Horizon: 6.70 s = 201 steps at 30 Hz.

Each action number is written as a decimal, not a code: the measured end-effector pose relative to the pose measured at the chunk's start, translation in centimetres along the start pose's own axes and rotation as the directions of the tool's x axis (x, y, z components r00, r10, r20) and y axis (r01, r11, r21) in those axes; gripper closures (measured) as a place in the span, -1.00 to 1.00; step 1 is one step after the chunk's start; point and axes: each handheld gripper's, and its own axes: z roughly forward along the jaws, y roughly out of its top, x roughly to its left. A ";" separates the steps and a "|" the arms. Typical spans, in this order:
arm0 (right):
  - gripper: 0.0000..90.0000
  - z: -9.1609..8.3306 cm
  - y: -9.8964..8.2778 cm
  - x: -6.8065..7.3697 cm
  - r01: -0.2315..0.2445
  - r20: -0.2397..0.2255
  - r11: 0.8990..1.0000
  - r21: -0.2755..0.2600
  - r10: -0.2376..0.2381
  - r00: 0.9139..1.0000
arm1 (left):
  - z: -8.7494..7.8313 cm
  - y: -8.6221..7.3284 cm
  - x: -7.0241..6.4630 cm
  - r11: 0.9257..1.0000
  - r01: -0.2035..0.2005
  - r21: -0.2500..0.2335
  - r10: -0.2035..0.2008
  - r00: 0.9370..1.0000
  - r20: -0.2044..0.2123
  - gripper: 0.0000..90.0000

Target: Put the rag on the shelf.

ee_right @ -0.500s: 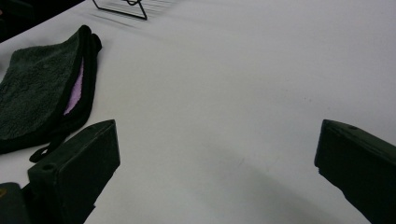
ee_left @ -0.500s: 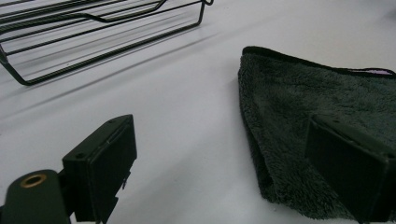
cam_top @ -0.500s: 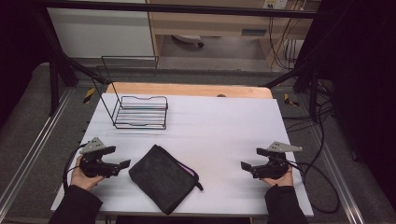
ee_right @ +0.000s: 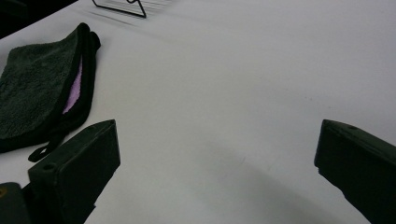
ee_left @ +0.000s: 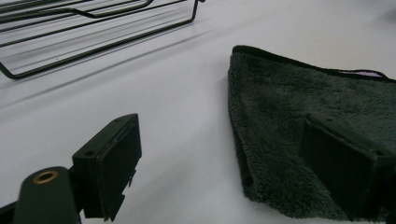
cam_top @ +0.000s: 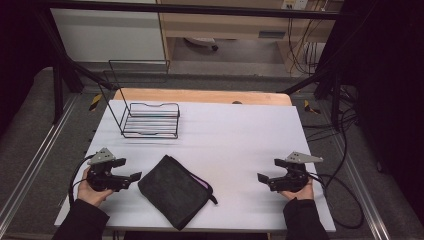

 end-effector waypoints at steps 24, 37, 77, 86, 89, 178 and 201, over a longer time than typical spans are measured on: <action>-0.91 1.6 0.9 2.3 0.022 -0.041 0.999 0.039 -0.021 0.999 | 1.4 -1.5 -3.0 0.984 0.042 0.174 -0.040 0.999 -0.018 0.43; -0.64 6.1 2.5 7.7 0.102 -0.143 0.986 0.129 -0.083 0.986 | 1.9 -1.9 -2.9 0.977 0.060 0.205 -0.059 0.998 -0.011 0.64; 0.74 12.8 2.6 13.2 0.109 -0.297 0.944 0.310 -0.012 0.955 | 1.2 -1.5 -2.5 0.979 0.065 0.193 -0.069 0.998 0.013 0.87; 0.75 11.9 3.0 13.8 0.110 -0.268 0.953 0.283 -0.031 0.963 | 1.9 -0.4 -2.1 0.982 0.060 0.179 -0.060 0.998 -0.005 0.87; 0.75 11.8 3.1 13.8 0.102 -0.255 0.955 0.279 -0.029 0.967 | 2.4 0.2 -1.9 0.983 0.066 0.174 -0.065 0.998 -0.007 0.87; 0.05 19.1 7.2 11.4 0.038 0.081 0.997 0.065 -0.043 0.996 | 6.0 4.7 -2.0 0.993 0.102 0.053 -0.097 0.991 -0.090 -0.09; -0.30 10.9 2.1 12.8 0.163 -0.086 0.976 0.145 -0.152 0.985 | 4.4 -1.7 -8.6 0.969 0.117 0.219 -0.140 0.986 0.092 0.27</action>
